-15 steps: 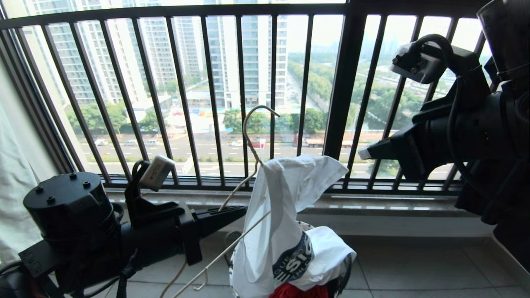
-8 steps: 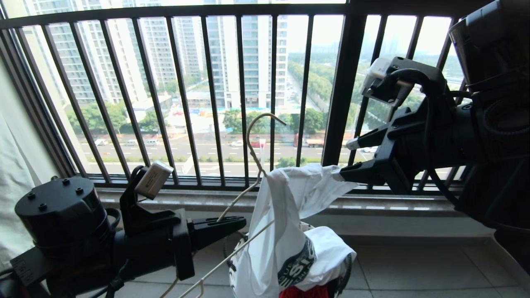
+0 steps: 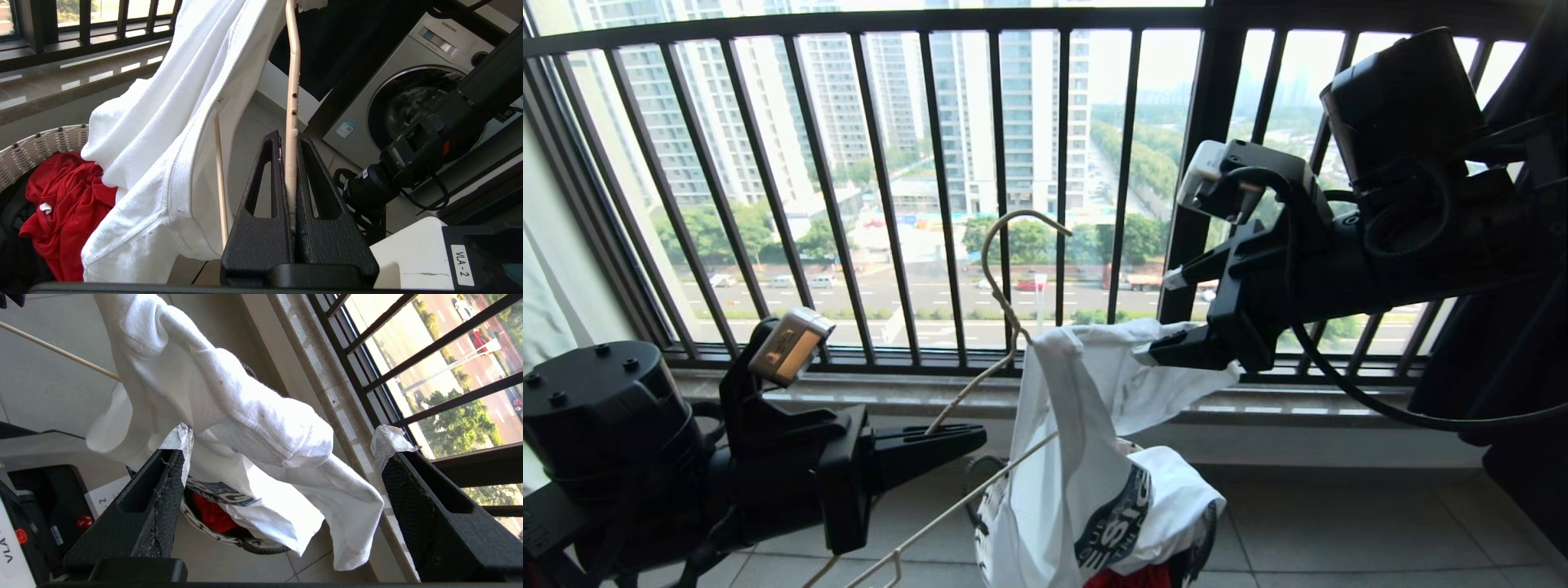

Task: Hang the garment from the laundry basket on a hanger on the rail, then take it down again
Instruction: Hang the clothes on the clothes rack

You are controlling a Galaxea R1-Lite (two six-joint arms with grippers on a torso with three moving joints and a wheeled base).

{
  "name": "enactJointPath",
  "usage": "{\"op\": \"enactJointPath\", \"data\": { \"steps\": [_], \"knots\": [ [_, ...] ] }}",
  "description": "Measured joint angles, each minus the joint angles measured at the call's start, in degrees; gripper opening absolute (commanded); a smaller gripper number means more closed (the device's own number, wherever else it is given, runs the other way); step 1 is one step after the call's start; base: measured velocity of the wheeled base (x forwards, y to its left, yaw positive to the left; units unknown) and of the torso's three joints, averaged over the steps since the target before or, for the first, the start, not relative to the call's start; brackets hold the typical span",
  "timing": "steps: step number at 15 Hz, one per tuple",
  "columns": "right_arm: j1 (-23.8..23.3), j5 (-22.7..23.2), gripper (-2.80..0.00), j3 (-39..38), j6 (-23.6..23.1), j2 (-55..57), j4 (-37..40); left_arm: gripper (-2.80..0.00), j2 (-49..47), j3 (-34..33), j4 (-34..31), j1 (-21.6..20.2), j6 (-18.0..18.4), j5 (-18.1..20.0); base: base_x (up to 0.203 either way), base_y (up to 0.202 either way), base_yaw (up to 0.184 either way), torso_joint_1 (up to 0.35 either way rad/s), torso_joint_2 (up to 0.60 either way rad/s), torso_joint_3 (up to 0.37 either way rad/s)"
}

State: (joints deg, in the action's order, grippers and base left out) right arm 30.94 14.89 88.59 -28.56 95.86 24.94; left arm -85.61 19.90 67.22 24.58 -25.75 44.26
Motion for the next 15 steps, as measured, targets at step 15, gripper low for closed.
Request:
{"op": "enactJointPath", "data": {
  "steps": [15],
  "knots": [
    [1.2,19.6,0.0,3.8,-5.9,5.9,2.2,-2.8,3.3,-0.4,-1.0,-1.0,0.0,4.2,0.0,0.0,0.0,0.0,0.0,0.0]
  ]
}}
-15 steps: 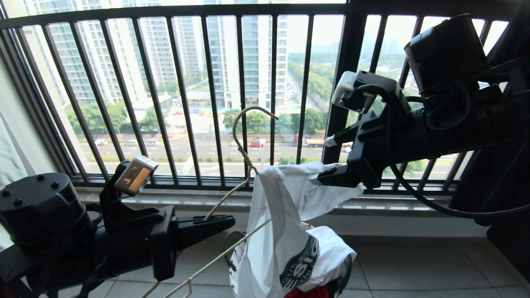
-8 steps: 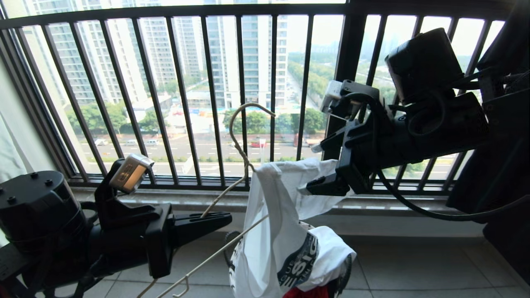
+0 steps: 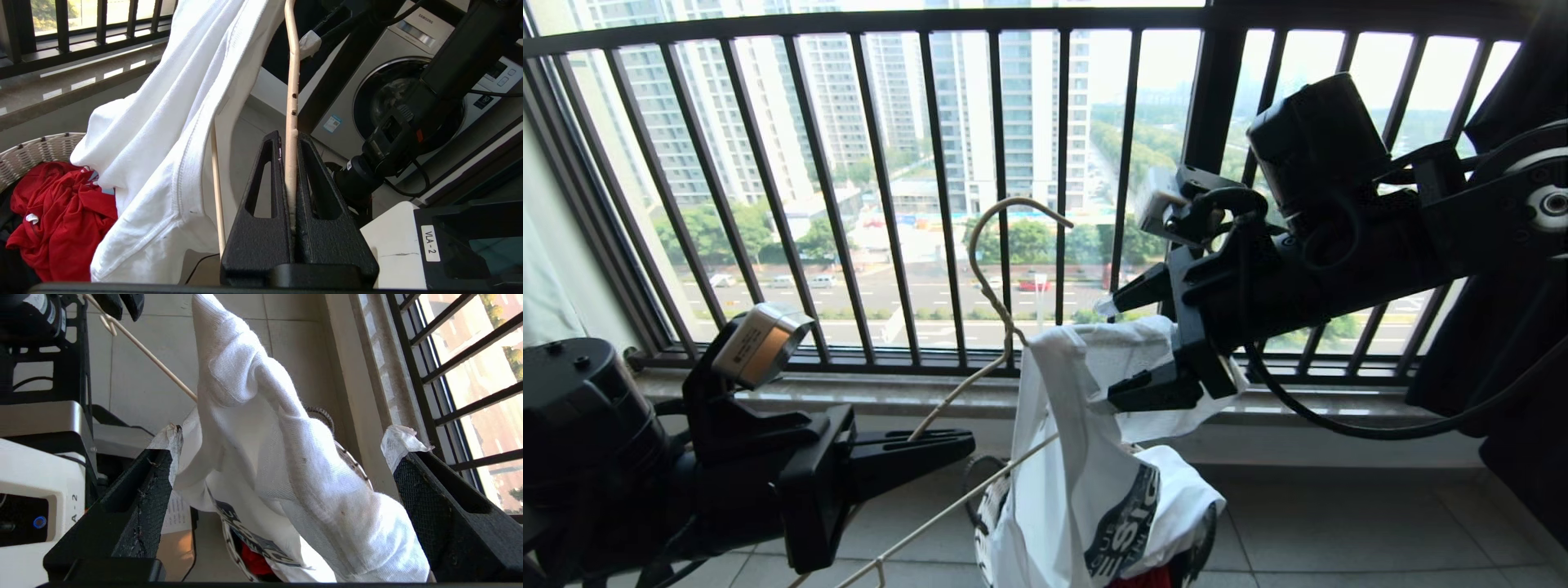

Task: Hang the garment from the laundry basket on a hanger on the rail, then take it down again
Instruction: Hang the clothes on the clothes rack

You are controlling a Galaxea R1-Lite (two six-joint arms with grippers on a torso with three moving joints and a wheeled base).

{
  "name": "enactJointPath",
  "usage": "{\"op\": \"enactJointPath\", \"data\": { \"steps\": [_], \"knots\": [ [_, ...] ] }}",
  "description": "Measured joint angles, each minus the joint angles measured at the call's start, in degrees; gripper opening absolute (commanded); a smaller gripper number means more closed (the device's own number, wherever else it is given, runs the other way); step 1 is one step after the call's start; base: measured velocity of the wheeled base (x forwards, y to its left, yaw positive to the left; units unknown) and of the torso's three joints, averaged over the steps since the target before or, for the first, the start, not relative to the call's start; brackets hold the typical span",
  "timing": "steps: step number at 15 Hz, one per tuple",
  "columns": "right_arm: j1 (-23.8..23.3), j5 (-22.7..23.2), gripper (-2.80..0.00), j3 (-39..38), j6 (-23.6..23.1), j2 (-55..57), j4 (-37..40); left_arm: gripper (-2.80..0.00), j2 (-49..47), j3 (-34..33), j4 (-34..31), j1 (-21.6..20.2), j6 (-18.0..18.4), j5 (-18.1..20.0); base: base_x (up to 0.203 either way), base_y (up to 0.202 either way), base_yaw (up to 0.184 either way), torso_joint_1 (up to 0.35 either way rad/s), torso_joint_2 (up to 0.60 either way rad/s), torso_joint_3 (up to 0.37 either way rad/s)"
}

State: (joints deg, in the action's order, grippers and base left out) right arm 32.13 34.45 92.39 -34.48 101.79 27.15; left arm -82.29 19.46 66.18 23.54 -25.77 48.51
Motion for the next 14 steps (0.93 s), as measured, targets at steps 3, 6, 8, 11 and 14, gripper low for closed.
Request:
{"op": "enactJointPath", "data": {
  "steps": [3,6,8,11,14],
  "knots": [
    [0.1,3.5,0.0,0.3,-1.0,0.4,1.8,-2.8,0.7,0.0,-0.3,0.0,0.0,0.0,0.0,0.0,0.0,0.0,0.0,0.0],
    [0.1,6.1,0.0,2.3,-0.9,1.7,2.0,-2.8,1.1,0.3,-0.2,0.1,-0.1,0.0,0.0,0.0,0.0,0.0,0.0,0.0],
    [0.1,6.9,0.0,3.3,-0.8,3.1,2.2,-2.8,1.4,0.3,-0.2,0.1,-0.1,0.0,0.0,0.0,0.0,0.0,0.0,0.0],
    [1.2,7.2,-2.8,4.4,-0.5,4.9,2.1,-2.8,2.1,0.1,-0.3,0.1,-0.1,0.0,0.0,0.0,0.0,0.0,0.0,0.0],
    [1.7,7.2,-2.8,4.8,-0.4,5.7,2.1,-2.8,2.4,0.2,-0.4,0.0,-0.1,-0.1,0.0,0.0,0.0,0.0,0.0,0.0]
  ]
}}
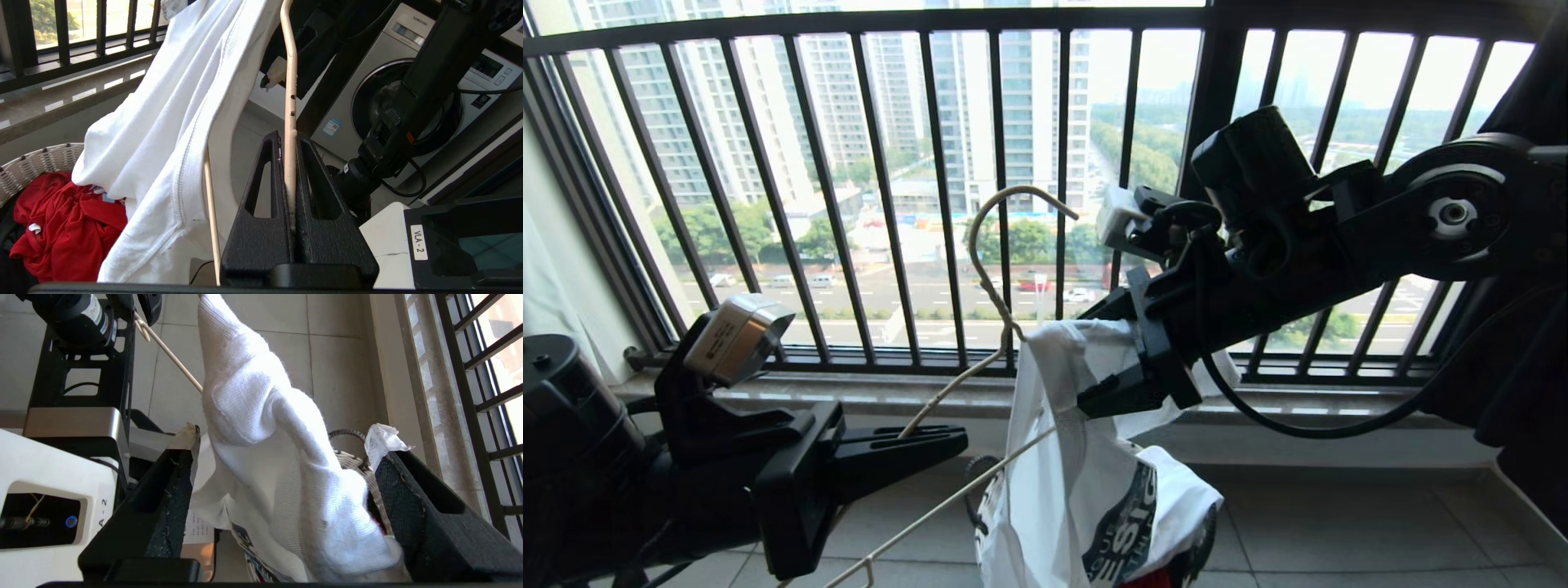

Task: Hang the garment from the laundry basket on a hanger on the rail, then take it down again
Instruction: Hang the clothes on the clothes rack

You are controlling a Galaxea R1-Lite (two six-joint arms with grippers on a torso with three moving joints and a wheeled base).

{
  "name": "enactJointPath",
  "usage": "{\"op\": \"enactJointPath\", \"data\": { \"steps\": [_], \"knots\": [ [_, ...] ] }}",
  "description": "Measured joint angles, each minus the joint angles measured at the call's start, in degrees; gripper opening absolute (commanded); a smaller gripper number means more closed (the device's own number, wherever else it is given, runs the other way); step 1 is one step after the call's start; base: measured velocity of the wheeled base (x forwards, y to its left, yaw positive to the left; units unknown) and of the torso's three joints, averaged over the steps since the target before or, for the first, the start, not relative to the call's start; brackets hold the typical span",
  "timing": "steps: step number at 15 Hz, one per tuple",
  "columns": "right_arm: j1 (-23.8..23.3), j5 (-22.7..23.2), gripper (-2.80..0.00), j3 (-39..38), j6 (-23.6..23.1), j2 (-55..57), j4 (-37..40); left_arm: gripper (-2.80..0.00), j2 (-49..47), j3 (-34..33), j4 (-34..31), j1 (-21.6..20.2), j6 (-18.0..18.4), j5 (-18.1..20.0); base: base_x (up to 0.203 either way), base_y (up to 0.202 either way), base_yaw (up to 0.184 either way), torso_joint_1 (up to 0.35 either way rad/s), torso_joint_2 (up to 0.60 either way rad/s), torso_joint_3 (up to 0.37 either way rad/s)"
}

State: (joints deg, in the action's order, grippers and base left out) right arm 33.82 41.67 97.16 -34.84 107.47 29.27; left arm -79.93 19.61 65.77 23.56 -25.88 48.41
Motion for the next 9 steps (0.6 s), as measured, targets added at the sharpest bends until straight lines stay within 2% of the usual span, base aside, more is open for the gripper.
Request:
{"op": "enactJointPath", "data": {
  "steps": [5,9],
  "knots": [
    [0.3,0.0,-2.8,0.0,0.5,0.1,0.2,-2.8,0.4,1.4,-5.0,-0.1,0.2,-0.2,0.0,0.0,0.0,0.0,0.0,0.0],
    [0.4,0.1,-2.8,-0.4,0.4,-0.1,0.3,-2.8,0.6,1.9,-5.5,-0.1,0.6,-0.4,0.0,0.0,0.0,0.0,0.0,0.0]
  ]
}}
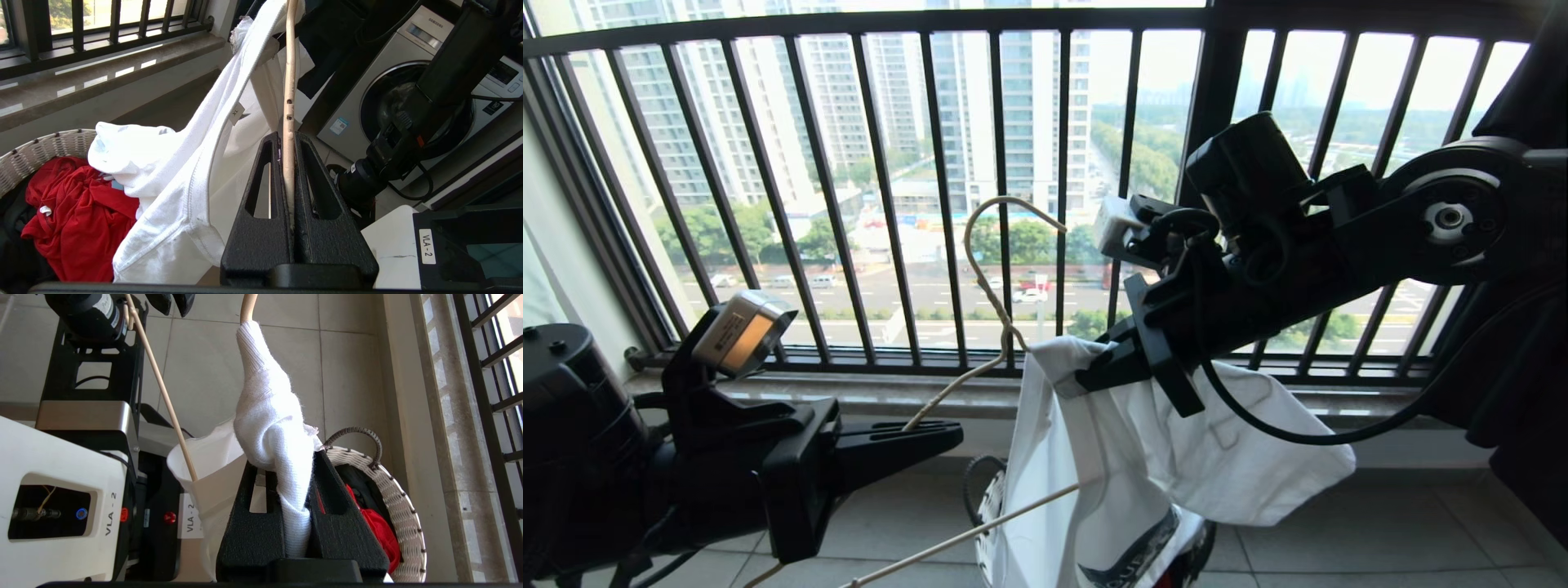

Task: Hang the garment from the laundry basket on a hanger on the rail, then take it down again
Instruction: Hang the clothes on the clothes rack

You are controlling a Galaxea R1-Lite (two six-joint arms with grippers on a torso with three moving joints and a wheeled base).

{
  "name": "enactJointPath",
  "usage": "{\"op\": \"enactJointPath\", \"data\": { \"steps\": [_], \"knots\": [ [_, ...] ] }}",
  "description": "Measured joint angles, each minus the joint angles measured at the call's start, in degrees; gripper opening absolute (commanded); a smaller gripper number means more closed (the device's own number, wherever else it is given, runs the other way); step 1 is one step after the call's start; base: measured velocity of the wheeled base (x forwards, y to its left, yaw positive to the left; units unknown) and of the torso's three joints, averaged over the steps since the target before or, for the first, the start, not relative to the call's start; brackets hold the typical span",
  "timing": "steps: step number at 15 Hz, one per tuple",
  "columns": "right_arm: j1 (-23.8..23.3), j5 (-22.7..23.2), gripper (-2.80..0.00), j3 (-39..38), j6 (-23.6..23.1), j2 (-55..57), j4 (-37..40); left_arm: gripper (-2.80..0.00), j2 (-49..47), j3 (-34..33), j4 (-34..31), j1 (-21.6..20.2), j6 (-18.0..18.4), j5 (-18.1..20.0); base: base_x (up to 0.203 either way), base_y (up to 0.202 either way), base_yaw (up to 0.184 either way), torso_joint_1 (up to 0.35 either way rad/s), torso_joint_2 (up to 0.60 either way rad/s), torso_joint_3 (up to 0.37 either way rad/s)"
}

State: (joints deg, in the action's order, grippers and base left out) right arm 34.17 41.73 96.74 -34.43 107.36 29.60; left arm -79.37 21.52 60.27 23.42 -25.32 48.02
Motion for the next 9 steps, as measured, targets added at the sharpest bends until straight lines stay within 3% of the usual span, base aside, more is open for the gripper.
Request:
{"op": "enactJointPath", "data": {
  "steps": [3,4,9],
  "knots": [
    [0.0,-0.1,-2.8,-0.4,0.0,-0.3,-0.2,-2.8,-0.2,0.0,0.1,0.0,0.2,0.0,0.0,0.0,0.0,0.0,0.0,0.0],
    [0.1,0.0,-2.8,-0.5,0.0,-0.4,-0.2,0.0,-0.2,0.0,0.1,0.0,0.3,0.0,0.0,0.0,0.0,0.0,0.0,0.0],
    [0.4,-0.1,-2.8,-0.8,0.0,-1.1,-0.1,0.0,-0.2,0.0,0.3,-0.8,2.0,0.0,0.0,0.0,0.0,0.0,0.0,0.0]
  ]
}}
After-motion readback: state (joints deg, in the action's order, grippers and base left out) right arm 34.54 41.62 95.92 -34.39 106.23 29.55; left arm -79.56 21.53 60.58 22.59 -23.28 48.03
